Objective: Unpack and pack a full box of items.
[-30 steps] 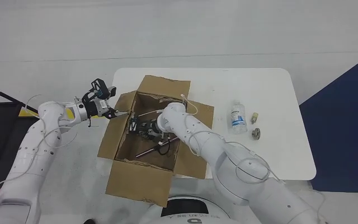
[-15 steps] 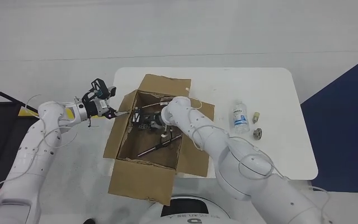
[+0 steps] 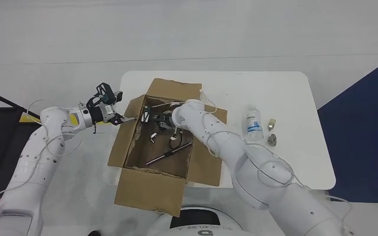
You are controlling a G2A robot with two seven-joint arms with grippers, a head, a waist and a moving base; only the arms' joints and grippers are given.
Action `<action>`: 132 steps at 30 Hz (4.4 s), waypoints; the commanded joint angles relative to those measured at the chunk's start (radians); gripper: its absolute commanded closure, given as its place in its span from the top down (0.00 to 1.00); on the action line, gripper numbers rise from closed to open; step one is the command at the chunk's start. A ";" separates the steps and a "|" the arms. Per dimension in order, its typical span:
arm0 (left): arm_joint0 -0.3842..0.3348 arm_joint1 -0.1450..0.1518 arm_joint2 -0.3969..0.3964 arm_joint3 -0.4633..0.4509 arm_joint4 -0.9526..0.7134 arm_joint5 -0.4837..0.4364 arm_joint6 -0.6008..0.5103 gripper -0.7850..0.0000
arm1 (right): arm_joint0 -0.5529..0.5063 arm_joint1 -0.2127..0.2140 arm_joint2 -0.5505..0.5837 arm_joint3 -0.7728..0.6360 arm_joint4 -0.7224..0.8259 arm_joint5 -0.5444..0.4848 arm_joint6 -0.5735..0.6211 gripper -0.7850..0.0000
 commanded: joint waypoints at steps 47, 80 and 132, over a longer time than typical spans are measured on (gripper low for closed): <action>0.000 0.000 0.000 0.000 0.000 0.000 0.000 1.00 | -0.098 0.052 -0.050 -0.184 -0.216 -0.027 -0.025 0.40; 0.000 0.000 0.000 0.000 0.000 0.000 0.000 1.00 | -0.082 0.107 0.025 -0.202 -0.244 -0.014 -0.047 0.00; 0.000 0.000 0.000 0.000 0.000 0.000 0.000 1.00 | -1.287 0.490 0.828 -1.816 -0.646 0.461 -0.097 0.00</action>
